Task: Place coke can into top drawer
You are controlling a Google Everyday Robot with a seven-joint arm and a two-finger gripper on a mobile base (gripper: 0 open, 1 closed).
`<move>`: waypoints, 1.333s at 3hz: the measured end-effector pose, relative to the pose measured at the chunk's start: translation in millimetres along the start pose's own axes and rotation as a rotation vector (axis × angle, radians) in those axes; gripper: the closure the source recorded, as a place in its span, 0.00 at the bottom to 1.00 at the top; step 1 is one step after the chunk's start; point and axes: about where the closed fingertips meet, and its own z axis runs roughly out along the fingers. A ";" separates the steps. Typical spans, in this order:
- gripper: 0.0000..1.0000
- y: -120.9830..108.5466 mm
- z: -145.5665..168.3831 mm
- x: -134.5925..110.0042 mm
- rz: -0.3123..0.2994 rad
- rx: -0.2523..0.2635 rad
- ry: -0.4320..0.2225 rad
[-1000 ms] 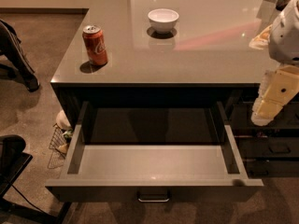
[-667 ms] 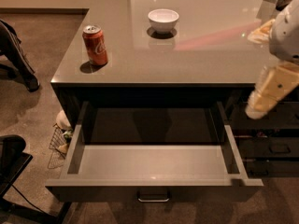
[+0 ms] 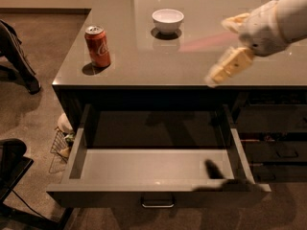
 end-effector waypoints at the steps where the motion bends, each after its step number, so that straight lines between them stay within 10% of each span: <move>1: 0.00 -16.1 36.3 -41.2 0.079 0.023 -0.281; 2: 0.00 -10.6 61.5 -90.1 0.151 0.037 -0.501; 4: 0.00 -17.3 75.8 -117.2 0.163 0.091 -0.542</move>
Offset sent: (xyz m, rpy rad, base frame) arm 0.0855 0.1336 0.0596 0.8155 -0.2964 -0.0767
